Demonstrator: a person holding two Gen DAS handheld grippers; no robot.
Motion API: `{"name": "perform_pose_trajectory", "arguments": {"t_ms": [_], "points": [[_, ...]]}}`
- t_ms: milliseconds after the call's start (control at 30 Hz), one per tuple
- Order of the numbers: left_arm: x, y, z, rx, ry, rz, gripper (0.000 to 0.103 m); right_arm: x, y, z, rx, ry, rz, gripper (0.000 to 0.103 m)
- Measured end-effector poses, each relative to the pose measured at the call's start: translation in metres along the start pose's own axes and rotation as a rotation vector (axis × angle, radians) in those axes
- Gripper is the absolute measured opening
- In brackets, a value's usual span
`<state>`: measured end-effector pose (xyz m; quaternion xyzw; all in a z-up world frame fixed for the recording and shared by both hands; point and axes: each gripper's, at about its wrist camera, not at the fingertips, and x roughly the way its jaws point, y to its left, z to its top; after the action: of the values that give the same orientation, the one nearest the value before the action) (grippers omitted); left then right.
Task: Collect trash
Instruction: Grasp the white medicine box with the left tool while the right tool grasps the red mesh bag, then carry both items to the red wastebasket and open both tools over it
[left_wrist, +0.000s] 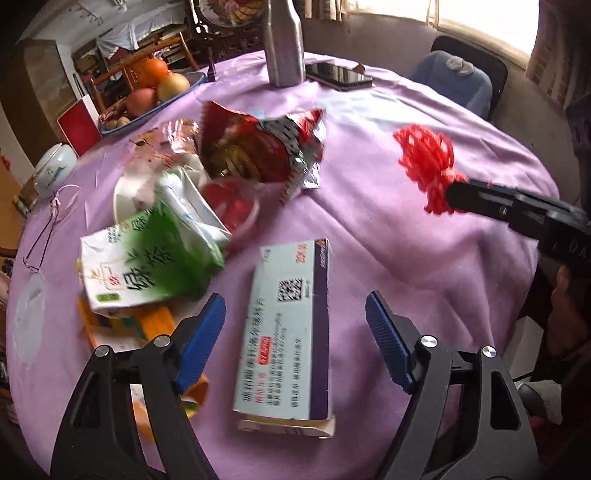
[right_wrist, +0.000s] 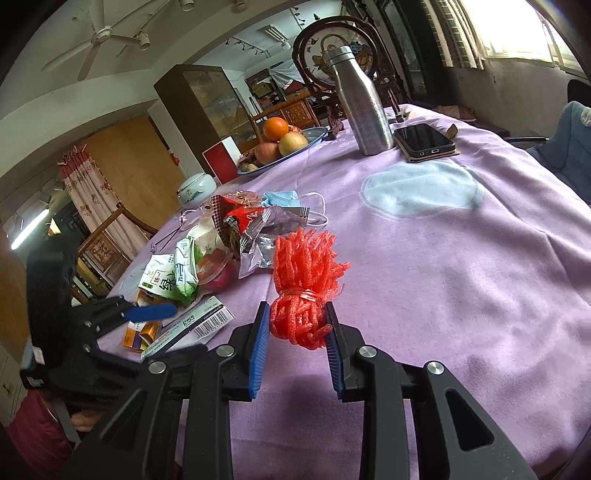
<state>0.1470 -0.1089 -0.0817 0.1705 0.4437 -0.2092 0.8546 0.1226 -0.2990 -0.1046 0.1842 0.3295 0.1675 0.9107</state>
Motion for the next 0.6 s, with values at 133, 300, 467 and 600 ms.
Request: {"name": "perform_pose_trajectory", "arguments": {"t_ms": [133,300,467,600], "points": [[0.004,0.008,-0.005,-0.096,-0.004,-0.038,0.043,-0.003,-0.002,-0.001,0.006,-0.016,0.007,0.028],[-0.022,0.018,-0.006,-0.197,-0.116,-0.034,0.043,-0.011,0.001,0.000,0.001,-0.034,0.008,0.028],[-0.060,0.032,-0.015,-0.274,-0.203,-0.019,0.043,-0.024,0.012,0.001,-0.015,-0.056,0.017,0.028],[-0.094,0.052,-0.041,-0.328,-0.239,0.033,0.043,-0.034,0.034,0.000,-0.058,-0.069,0.045,0.028]]}}
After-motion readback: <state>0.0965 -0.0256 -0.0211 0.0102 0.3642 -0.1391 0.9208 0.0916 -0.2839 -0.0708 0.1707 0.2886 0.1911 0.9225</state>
